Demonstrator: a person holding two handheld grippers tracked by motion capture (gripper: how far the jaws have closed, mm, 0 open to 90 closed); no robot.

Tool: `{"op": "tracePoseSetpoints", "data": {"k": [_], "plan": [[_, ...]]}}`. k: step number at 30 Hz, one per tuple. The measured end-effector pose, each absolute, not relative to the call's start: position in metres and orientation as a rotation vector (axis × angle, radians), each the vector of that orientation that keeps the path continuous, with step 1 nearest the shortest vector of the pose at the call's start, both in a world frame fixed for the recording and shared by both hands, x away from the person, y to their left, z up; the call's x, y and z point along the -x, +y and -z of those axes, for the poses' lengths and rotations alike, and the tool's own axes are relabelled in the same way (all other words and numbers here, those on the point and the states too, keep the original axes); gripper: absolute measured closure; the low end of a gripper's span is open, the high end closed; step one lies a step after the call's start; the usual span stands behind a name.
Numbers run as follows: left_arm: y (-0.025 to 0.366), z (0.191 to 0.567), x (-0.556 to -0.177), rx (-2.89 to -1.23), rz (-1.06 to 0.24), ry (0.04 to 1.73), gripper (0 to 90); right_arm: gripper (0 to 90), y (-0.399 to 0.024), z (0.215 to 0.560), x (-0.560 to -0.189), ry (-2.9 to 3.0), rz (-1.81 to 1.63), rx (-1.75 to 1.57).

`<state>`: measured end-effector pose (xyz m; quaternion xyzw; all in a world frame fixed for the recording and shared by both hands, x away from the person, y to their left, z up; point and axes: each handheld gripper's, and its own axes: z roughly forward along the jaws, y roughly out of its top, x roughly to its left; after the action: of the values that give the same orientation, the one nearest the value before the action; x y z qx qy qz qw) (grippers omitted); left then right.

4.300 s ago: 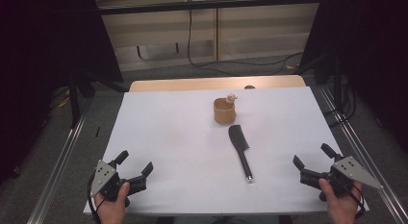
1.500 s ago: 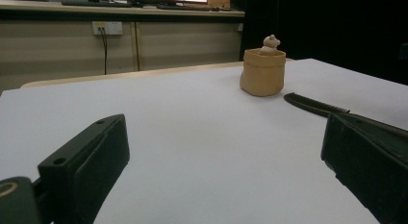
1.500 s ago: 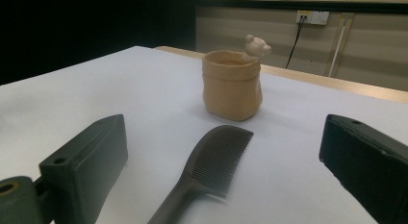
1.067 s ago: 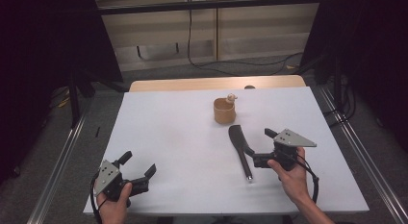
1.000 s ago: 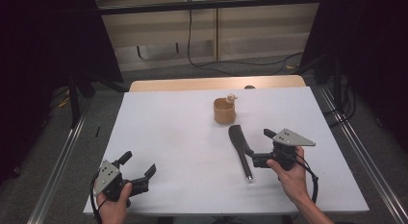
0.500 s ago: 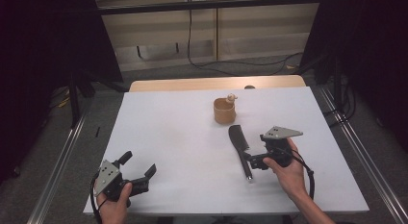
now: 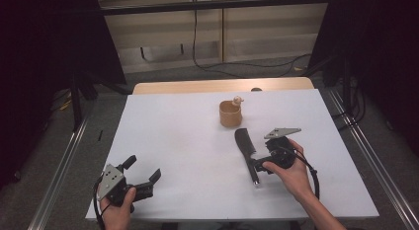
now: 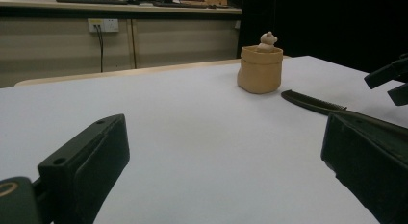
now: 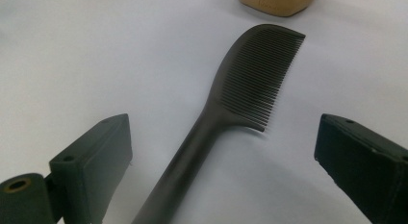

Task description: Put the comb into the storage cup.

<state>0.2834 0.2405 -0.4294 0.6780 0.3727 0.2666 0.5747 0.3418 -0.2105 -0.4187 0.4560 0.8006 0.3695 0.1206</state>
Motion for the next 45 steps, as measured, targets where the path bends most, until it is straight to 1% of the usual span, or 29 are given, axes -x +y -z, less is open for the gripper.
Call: {"op": "tracePoseSetpoints", "data": {"k": [6, 14, 20, 23, 25, 34, 41, 43, 45], "plan": [[0.24, 0.43, -0.284, -1.592, -0.621, 0.873, 2.9, 6.1, -0.205, 0.419, -0.348, 2.399, -1.022, -1.378], [0.24, 0.43, -0.284, -1.592, -0.615, 0.875, 3.0, 12.0, -0.198, 0.42, -0.359, 2.487, -0.926, -1.461], [0.241, 0.43, -0.284, -1.597, -0.62, 0.872, 3.0, 12.9, -0.191, 0.42, -0.367, 2.537, -0.797, -1.493], [0.24, 0.43, -0.284, -1.593, -0.618, 0.87, 3.0, 15.6, -0.188, 0.419, -0.369, 2.527, -0.755, -1.504], [0.24, 0.43, -0.284, -1.591, -0.618, 0.871, 3.0, 19.1, -0.188, 0.418, -0.371, 2.523, -0.745, -1.541], [0.24, 0.43, -0.284, -1.596, -0.615, 0.87, 3.0, 26.5, -0.185, 0.416, -0.378, 2.54, -0.728, -1.667], [0.24, 0.43, -0.284, -1.598, -0.61, 0.869, 2.9, 35.1, -0.175, 0.419, -0.381, 2.559, -0.667, -1.73], [0.241, 0.429, -0.284, -1.598, -0.613, 0.867, 3.0, 39.7, -0.173, 0.42, -0.381, 2.555, -0.643, -1.726], [0.241, 0.429, -0.284, -1.598, -0.613, 0.866, 3.0, 41.9, -0.172, 0.42, -0.381, 2.557, -0.629, -1.744]]}}
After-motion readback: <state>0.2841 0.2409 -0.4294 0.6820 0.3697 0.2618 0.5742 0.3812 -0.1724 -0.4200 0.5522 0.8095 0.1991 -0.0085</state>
